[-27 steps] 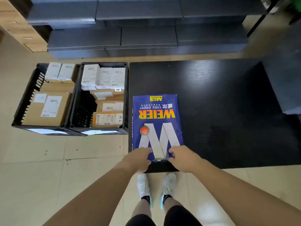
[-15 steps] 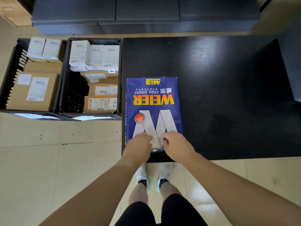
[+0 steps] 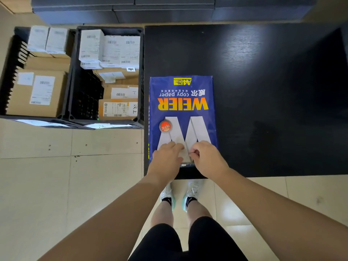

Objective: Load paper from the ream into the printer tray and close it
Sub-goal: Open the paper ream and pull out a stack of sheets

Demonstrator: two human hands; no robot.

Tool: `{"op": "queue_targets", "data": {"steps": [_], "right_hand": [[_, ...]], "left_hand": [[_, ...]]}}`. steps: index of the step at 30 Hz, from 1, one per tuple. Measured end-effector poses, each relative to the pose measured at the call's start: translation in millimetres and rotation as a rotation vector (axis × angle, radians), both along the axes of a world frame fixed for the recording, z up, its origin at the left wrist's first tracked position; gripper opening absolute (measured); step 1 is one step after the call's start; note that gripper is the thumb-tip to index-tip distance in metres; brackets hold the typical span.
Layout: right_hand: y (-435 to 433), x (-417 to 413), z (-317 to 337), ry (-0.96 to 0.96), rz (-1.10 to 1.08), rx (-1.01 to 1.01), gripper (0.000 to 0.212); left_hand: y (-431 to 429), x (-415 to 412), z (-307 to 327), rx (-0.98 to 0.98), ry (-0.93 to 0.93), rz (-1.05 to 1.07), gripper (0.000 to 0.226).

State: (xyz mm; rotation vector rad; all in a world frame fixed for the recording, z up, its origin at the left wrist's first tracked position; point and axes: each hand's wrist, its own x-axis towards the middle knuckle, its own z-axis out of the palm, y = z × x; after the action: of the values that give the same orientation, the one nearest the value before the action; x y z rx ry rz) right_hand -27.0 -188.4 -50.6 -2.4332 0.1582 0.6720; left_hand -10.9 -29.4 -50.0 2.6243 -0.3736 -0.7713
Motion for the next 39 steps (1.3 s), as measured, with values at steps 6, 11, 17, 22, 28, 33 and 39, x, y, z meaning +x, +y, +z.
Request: {"op": "queue_targets", "data": {"steps": [6, 11, 17, 22, 28, 33, 39], "right_hand": [[-3.6, 0.2, -2.6, 0.036, 0.049, 0.023, 0.009], [-7.2, -9.0, -4.3, 0.029, -0.048, 0.131, 0.011], [-5.8, -8.8, -9.2, 0.02, -0.035, 0.086, 0.005], [-3.6, -14.3, -5.7, 0.027, -0.028, 0.081, 0.011], [-7.2, -21.6, -3.9, 0.063, -0.095, 0.167, 0.011], [-8.1, -24.2, -6.1, 0.062, -0.193, 0.208, 0.01], [-8.1, -26.1, -4.7, 0.073, -0.235, 0.199, 0.012]], "left_hand": [[-6.7, 3.6, -2.5, -0.039, -0.01, 0.058, 0.019], [-7.7, 1.0, -5.3, -0.019, -0.007, 0.066, 0.017], [-4.9, -2.8, -5.1, -0.048, 0.044, 0.057, 0.017], [-2.5, -12.3, -1.8, -0.139, 0.091, 0.07, 0.006], [-5.0, -15.2, 1.0, -0.191, 0.135, 0.18, 0.007], [-0.6, -15.5, -2.9, -0.202, 0.162, 0.208, 0.015], [0.4, -19.0, 3.6, -0.256, 0.179, 0.304, 0.014]]}}
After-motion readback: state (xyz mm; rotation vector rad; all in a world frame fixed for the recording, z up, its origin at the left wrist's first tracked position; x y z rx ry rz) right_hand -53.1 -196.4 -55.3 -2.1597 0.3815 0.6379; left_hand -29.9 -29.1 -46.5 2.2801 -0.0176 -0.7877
